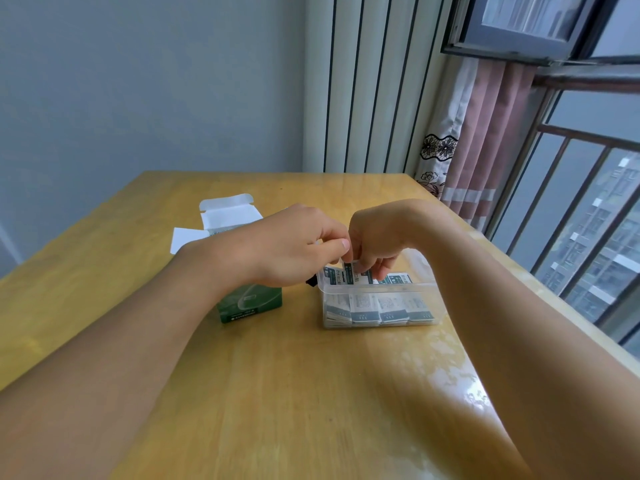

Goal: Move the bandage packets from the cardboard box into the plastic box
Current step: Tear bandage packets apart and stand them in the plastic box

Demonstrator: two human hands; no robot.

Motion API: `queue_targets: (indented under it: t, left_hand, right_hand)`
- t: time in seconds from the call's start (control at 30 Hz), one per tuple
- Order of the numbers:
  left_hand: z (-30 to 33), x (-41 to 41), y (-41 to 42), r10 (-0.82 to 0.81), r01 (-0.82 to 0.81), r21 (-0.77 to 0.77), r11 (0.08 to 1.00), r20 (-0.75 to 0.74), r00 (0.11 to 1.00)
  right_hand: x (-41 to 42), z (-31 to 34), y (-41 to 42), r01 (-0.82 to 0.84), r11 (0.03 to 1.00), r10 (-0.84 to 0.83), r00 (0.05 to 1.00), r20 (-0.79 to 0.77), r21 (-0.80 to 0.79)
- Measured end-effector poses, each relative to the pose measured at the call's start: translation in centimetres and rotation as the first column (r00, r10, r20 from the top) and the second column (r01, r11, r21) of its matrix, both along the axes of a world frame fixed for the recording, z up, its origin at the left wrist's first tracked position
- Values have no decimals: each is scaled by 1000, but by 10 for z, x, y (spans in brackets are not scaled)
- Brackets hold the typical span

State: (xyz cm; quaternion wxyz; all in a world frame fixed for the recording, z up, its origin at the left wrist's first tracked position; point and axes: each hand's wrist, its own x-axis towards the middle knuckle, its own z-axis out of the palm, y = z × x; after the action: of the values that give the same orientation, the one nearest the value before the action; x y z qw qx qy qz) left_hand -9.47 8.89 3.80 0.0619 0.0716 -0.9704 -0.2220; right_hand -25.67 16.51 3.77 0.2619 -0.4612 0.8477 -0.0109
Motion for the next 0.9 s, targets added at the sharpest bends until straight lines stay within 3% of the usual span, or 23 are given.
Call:
queue_targets:
  t: [0.43,0.7,0.9]
  left_hand:
    - [8,3,-6,-3,5,50,999,-44,999]
    - [28,17,-22,65,-34,216,976,-136,989]
    - [31,20,-25,78,-52,196,979,-129,989]
  right_hand:
    - [1,-6,-5,19,999,-17,999,-33,51]
    - [3,-3,-2,6,1000,-5,1000,-22,20]
    - [5,-6,-5,31,999,-29,998,-53,44]
